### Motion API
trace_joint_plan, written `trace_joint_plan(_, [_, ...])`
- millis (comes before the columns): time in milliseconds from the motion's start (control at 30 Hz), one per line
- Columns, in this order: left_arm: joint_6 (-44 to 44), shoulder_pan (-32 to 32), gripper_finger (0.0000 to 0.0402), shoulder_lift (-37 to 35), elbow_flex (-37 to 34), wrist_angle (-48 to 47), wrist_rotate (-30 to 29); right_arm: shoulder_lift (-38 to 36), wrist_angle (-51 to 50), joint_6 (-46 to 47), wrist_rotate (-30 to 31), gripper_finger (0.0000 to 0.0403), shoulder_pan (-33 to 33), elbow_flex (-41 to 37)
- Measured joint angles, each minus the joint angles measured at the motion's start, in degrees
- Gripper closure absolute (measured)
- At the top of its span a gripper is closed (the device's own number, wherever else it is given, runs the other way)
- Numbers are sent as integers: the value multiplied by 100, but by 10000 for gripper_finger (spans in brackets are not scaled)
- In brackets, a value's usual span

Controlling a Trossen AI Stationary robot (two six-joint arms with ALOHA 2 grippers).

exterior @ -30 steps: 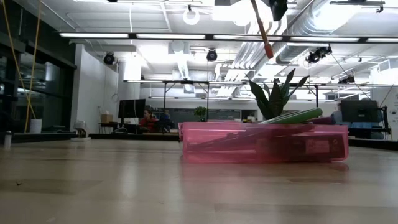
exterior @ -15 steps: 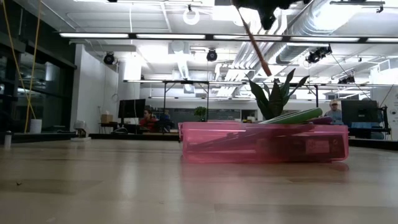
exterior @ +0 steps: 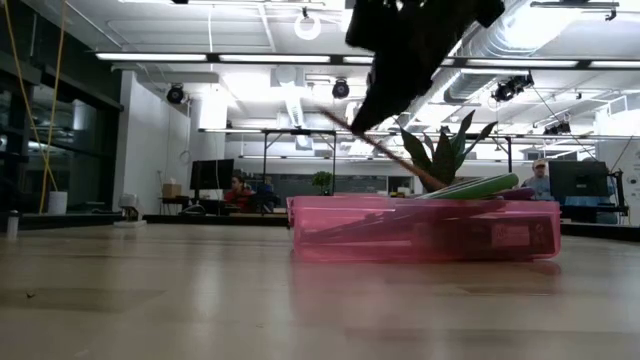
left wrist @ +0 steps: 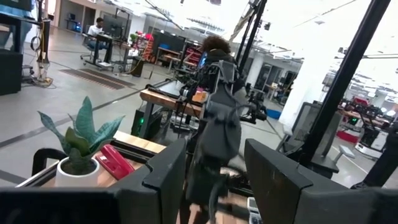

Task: Pack school essentials
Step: Put the orange pencil into the pink supply box

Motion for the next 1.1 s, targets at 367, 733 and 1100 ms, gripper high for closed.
trace_joint_plan(367, [0, 0, 249, 0, 1, -2, 2, 330, -213, -107, 34, 403, 3, 16])
trace_joint_plan(733, [0, 0, 249, 0, -1, -2, 2, 330, -478, -97, 33, 391, 2, 16])
trace_joint_plan(1100, [-2, 0, 249, 0, -1, -2, 4, 330, -478, -64, -61, 312, 6, 14])
